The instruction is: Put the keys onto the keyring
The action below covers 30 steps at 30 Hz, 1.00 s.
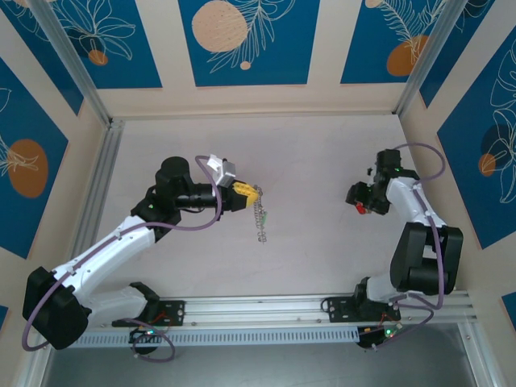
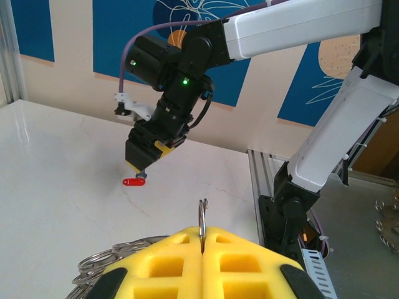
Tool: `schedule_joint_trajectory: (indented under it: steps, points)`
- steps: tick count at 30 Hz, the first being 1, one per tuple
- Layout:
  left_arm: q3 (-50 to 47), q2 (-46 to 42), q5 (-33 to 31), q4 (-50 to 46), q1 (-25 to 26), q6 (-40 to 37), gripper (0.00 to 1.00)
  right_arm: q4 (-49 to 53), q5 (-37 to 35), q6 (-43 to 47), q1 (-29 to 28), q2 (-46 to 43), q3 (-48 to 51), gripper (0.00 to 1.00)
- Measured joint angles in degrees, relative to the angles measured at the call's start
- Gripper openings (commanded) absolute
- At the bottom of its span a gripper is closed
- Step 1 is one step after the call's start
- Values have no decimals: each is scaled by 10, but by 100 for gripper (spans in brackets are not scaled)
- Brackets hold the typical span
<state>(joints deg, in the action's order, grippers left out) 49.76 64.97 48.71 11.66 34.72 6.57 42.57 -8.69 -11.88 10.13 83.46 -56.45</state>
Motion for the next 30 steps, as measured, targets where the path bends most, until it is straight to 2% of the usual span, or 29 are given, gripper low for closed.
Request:
schedule_joint_trajectory:
  steps: [5,11,20,30]
  points:
    - [0,-7,0,0,0,2,0,-13,-10,16,19,92,-24,68]
    - [0,-25,0,0,0,2,0,-24,-12,30,23,174,-63,60]
    - [0,-26,0,0,0,2,0,-23,-10,27,-19,191,-73,49]
    - [0,-23,0,0,0,2,0,-13,2,13,-89,191,-73,44]
